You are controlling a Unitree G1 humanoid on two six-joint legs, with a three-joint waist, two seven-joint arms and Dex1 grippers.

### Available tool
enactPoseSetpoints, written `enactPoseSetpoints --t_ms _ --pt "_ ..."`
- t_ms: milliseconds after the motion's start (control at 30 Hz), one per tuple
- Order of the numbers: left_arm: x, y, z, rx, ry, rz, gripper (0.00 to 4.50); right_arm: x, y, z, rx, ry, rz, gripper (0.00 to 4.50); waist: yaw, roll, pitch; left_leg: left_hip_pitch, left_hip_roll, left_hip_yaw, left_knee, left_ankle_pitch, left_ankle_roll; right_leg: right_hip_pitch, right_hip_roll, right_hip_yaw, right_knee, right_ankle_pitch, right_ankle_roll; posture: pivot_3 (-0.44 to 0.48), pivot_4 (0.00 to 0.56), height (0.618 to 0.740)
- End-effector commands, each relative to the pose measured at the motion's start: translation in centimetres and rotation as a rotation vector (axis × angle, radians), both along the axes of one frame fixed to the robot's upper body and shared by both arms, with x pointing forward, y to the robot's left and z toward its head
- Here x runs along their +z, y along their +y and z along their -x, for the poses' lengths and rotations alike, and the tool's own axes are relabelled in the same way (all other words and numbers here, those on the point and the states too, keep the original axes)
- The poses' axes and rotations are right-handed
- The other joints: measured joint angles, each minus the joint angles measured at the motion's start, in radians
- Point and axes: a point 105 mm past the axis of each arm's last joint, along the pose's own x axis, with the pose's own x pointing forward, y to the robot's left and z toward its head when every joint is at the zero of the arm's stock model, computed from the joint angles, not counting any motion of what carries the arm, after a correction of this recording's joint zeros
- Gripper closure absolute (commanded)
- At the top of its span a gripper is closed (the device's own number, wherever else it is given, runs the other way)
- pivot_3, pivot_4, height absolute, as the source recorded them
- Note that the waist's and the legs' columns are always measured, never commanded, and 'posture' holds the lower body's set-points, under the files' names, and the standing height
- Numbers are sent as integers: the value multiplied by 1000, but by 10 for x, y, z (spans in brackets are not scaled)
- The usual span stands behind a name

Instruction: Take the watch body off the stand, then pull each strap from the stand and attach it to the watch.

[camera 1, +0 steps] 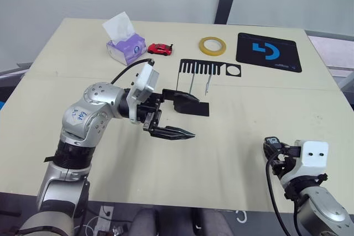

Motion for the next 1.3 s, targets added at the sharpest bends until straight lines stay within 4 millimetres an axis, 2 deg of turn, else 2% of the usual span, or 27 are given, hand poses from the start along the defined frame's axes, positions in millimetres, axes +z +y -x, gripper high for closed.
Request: enactPoseSetpoints --t_ms 33,433,800,867,900,967,1000,1033,1167,1300 --pt "3 -4 4 -11 -49 5 0 1 2 -5 -6 -21 -10 2961 0 0 0 0 0 0 0 0 0 0 0 0 0 0 0 0 150 738" --pt "-1 -2 -2 17 -61 3 0 -23 -9 -9 -82 57 4 2961 0 0 0 0 -1 0 0 0 0 0 -1 0 1 0 0 0 150 738" --pt "1 -1 -3 34 -77 13 0 -29 -10 -8 -97 74 -23 2961 -1 0 0 1 -1 0 0 0 0 0 -1 0 2 0 0 0 150 738" --pt "1 -1 -3 36 -79 15 0 -31 -11 -7 -106 77 -26 1946 -1 0 0 1 -1 0 0 0 0 0 -1 0 2 0 0 0 150 738" --pt "1 0 -4 37 -80 16 0 -31 -11 -6 -109 79 -25 1726 -1 0 0 1 -1 0 0 0 0 0 -1 0 2 0 0 0 150 738" --pt "1 0 -5 43 -84 17 0 -31 -14 -4 -117 81 -21 843 -1 0 0 1 -1 0 0 0 0 0 -1 0 3 0 0 0 150 738" --pt "1 1 -5 46 -86 18 0 -31 -15 -1 -123 83 -17 255 0 0 0 1 -1 0 0 0 0 0 -1 0 3 0 0 0 150 738" --pt "2 1 -6 49 -87 19 0 -30 -17 3 -126 83 -13 46 0 0 0 1 -1 0 0 0 0 0 -1 0 3 0 0 0 150 738" --pt "3 2 -8 58 -92 25 0 -24 -18 15 -126 81 -3 46 0 0 0 1 -1 0 0 0 0 0 -1 -1 3 0 0 0 150 738" --pt "2 5 -11 76 -85 29 0 -8 -18 31 -57 60 36 46 0 0 0 1 -1 0 0 0 0 0 -1 -1 3 0 0 0 150 738"
